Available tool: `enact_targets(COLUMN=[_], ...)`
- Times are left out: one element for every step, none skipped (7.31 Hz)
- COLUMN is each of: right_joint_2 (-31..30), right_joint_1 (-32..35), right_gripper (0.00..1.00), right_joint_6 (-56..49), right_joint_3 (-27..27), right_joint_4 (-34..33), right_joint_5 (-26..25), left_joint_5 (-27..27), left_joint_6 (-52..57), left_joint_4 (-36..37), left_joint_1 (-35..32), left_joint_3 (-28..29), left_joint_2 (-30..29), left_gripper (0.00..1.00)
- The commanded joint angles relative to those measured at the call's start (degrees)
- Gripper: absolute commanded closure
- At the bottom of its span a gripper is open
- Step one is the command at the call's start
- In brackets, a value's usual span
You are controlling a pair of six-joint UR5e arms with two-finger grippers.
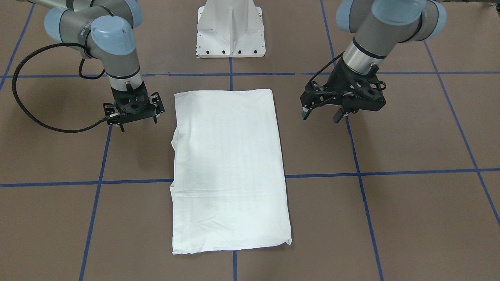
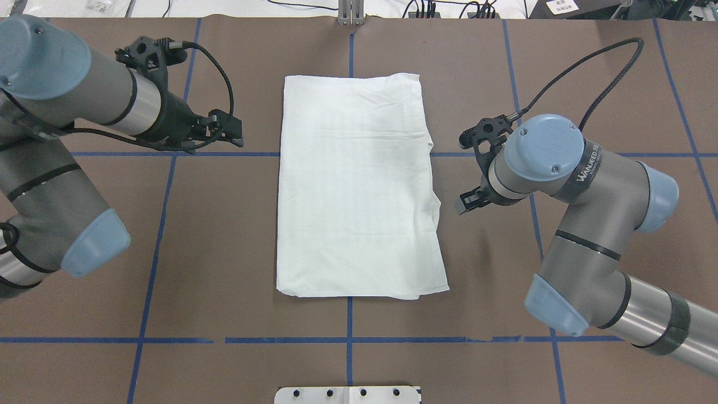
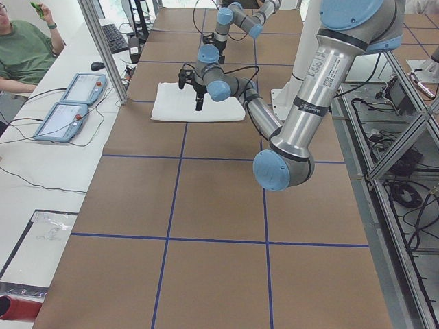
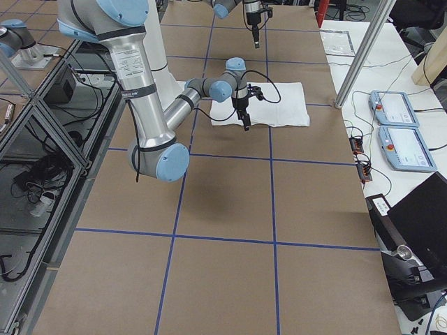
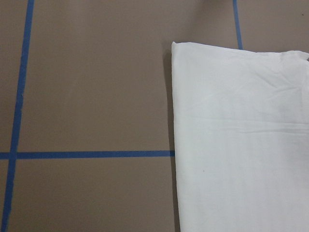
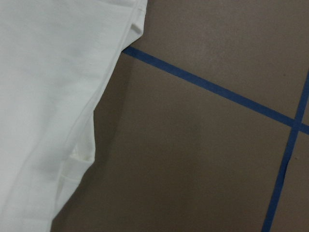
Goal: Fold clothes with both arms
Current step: 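Lower both grippers to the two shirt corners nearest the robot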
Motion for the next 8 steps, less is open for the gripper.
enact_targets(right_joint_2=[-0.7, -0.9, -0.9, -0.8, -0.7, -0.6, -0.5, -0.2], right_joint_1=[0.0, 0.1, 0.1, -0.3, -0.5, -0.6, -0.6, -0.6], right_gripper=[0.0, 0.0, 0.0, 0.0, 0.0, 0.0, 0.0, 0.0], right_joint_6=[5.5, 7.8, 9.5, 11.0, 11.1, 11.4, 11.4, 11.4], right_joint_3=[3.6, 4.3, 4.6, 4.8, 5.0, 5.0, 5.0, 5.1], right_joint_4=[0.4, 0.5, 0.6, 0.6, 0.6, 0.7, 0.6, 0.6], right_joint_5=[4.6, 5.5, 5.6, 5.6, 5.6, 5.6, 5.8, 5.9], left_joint_5=[7.6, 10.9, 13.9, 15.0, 15.3, 15.8, 15.8, 15.7], left_joint_6=[-14.9, -19.3, -23.5, -25.2, -25.6, -25.5, -25.5, -25.6], left_joint_4=[-1.0, -1.1, -1.1, -1.2, -1.1, -1.1, -1.2, -1.1], left_joint_1=[11.7, 18.0, 22.9, 24.1, 25.1, 25.1, 25.1, 25.1], left_joint_3=[-0.4, 0.5, 1.6, 3.8, 5.7, 7.3, 7.4, 6.9], left_joint_2=[0.2, 0.3, 0.0, -0.4, -0.6, -1.2, -1.3, -1.6], left_gripper=[0.0, 0.0, 0.01, 0.02, 0.05, 0.09, 0.15, 0.2])
